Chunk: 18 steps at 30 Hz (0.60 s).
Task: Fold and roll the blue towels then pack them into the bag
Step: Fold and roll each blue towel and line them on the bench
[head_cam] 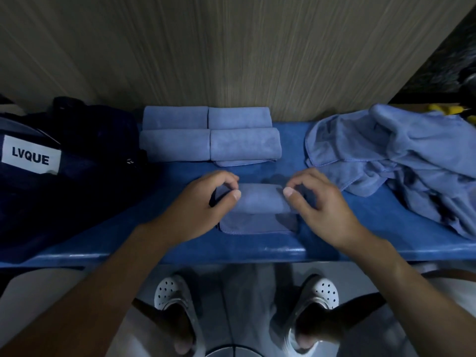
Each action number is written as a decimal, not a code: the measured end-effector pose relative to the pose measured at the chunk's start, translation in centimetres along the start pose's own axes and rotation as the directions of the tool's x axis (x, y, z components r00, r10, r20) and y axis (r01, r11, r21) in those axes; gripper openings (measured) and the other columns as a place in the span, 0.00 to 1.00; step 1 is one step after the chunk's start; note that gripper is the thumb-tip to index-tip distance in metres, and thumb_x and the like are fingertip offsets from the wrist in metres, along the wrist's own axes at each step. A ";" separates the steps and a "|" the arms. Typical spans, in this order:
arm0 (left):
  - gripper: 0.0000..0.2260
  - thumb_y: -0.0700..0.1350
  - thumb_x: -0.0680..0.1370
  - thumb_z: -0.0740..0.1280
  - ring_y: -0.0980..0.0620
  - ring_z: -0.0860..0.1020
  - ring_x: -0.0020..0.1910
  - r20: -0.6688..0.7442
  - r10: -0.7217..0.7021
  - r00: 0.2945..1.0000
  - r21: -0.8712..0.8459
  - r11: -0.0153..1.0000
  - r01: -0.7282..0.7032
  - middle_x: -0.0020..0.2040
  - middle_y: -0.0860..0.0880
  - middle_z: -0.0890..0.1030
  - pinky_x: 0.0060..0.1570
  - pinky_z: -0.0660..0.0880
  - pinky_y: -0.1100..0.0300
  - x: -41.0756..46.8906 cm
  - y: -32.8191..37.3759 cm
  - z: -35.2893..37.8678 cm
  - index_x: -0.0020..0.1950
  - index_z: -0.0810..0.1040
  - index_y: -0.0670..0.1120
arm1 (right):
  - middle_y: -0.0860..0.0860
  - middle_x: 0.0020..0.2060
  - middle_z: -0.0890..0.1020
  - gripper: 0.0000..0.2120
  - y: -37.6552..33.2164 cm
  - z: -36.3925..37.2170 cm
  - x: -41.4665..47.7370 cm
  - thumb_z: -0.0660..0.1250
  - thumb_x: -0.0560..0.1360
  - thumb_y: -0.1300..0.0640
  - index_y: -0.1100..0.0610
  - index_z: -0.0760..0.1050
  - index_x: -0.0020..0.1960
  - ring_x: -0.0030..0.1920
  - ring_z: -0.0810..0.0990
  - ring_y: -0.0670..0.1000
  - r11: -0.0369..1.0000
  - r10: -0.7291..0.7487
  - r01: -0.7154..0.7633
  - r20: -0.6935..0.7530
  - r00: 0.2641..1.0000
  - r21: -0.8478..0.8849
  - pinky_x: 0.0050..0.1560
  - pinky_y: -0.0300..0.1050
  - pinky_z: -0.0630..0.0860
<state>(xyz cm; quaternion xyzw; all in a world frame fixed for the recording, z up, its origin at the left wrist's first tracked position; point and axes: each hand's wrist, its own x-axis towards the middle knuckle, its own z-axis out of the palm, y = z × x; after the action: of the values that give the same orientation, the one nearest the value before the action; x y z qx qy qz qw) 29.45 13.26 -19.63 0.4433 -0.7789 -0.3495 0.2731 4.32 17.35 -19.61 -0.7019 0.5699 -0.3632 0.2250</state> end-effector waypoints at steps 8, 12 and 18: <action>0.12 0.54 0.72 0.71 0.58 0.75 0.58 0.068 -0.066 0.996 0.013 0.998 0.065 0.55 0.56 0.78 0.58 0.71 0.62 -1.1 0.4 0.5 0.50 0.72 0.54 | 0.51 0.49 0.78 0.10 -0.8 0.4 -1.6 0.73 0.72 0.57 0.54 0.72 0.46 0.53 0.76 0.49 0.967 0.203 -0.212 0.071 0.977 0.142 0.54 0.34 0.70; 0.35 0.68 0.64 0.68 0.57 0.71 0.62 0.135 -0.169 0.976 0.214 0.967 0.138 0.60 0.60 0.73 0.65 0.68 0.56 -1.4 0.1 0.2 0.66 0.72 0.53 | 0.49 0.64 0.72 0.40 -0.2 -0.3 -2.3 0.72 0.65 0.36 0.48 0.62 0.72 0.66 0.70 0.49 0.923 0.378 -0.383 0.265 0.887 -0.034 0.69 0.51 0.67; 0.28 0.70 0.61 0.72 0.59 0.75 0.53 0.207 -0.205 0.957 0.219 0.963 0.159 0.52 0.61 0.76 0.56 0.75 0.52 -1.5 0.3 -0.2 0.56 0.72 0.60 | 0.44 0.58 0.75 0.36 0.1 -0.9 -2.1 0.70 0.58 0.29 0.41 0.70 0.63 0.62 0.72 0.49 0.927 0.376 -0.349 0.338 0.863 -0.140 0.66 0.58 0.67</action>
<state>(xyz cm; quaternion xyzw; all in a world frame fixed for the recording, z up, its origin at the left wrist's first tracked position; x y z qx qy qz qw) 30.16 14.65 -19.40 0.4956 -0.7919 -0.3417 0.1026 3.43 19.42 -19.65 -0.6446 0.6537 -0.1587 0.3634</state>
